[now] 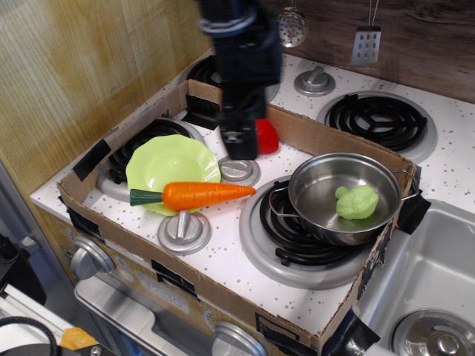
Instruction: Take broccoli out of pan
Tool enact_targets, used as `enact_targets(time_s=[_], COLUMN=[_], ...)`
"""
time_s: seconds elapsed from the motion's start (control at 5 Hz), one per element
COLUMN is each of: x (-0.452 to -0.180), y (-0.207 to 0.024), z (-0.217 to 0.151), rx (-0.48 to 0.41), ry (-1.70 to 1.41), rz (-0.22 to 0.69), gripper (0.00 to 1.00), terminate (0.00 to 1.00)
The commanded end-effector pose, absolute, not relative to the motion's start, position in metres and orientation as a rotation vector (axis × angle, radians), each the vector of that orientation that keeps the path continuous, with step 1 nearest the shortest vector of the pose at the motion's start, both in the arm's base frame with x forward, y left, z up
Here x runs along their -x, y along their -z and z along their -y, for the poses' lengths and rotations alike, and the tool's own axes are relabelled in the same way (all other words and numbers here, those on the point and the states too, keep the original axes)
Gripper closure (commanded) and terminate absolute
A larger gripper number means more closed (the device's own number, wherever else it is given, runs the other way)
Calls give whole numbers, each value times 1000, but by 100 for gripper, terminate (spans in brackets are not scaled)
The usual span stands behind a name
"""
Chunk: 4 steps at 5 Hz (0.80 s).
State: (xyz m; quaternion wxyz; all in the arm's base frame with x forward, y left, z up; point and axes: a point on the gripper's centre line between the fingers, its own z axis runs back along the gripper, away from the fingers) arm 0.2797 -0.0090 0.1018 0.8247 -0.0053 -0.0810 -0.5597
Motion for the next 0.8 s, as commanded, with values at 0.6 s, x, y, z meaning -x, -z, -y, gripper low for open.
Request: enact_targets(time_s=[0.6], x=[-308], y=[-69], z=[74], rx=[-124], ry=[1464], rz=[283], gripper=[0], terminate=[0])
